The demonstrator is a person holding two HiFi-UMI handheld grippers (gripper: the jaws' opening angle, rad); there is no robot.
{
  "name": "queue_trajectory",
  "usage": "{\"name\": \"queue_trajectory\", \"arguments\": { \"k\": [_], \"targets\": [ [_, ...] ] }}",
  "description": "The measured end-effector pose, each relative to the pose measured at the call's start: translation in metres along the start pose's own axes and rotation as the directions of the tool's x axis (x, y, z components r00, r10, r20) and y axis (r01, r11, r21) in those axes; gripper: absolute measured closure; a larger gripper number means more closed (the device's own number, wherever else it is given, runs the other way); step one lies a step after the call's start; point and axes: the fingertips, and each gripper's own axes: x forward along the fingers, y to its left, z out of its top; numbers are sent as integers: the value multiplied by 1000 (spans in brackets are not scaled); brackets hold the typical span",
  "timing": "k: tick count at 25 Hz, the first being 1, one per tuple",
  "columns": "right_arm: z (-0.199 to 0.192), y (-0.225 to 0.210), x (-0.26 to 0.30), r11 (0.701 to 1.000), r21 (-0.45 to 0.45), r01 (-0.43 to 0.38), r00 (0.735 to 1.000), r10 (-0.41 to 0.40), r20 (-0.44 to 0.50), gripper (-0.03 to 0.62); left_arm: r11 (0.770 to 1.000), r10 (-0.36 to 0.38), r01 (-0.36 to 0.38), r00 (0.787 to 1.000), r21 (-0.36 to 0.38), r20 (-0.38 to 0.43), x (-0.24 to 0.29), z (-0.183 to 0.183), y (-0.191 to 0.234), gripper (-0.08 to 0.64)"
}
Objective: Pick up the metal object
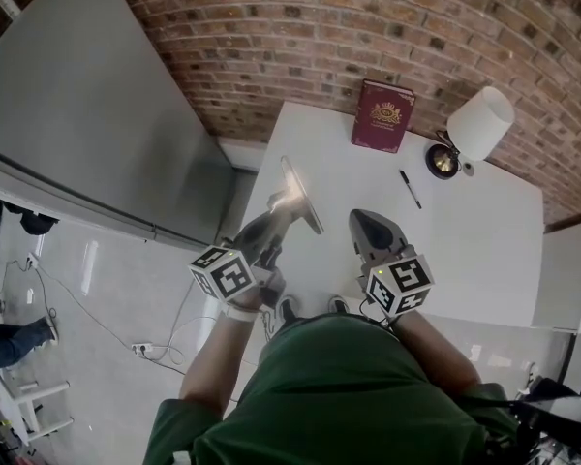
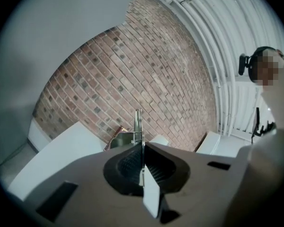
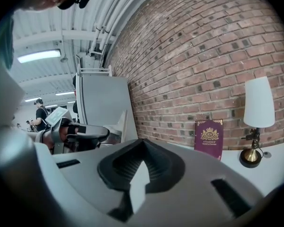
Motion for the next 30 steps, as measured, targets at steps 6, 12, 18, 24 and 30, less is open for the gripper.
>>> {"name": "queue_trajectory", "arguments": {
  "k": [6,12,18,24,30],
  "targets": [
    [20,3,-5,998,-64,4,999,-1,48,589,996,-29,26,999,85,32,-6,12,-25,551],
    [29,3,-12,996,-88,18,997,-11,73,589,992,-56,51,998,111,41,-12,19,-44,552],
    [37,7,-16,994,-102,24,995,-14,96,589,981,-71,61,996,184,50,-19,33,-65,552],
    [49,11,-16,993,-112,28,992,-14,124,589,974,-68,56,997,221,46,-27,40,-75,551],
    [50,8,-16,992,-121,32,990,-15,140,589,964,-50,33,997,262,59,-32,41,-71,552]
  ]
}}
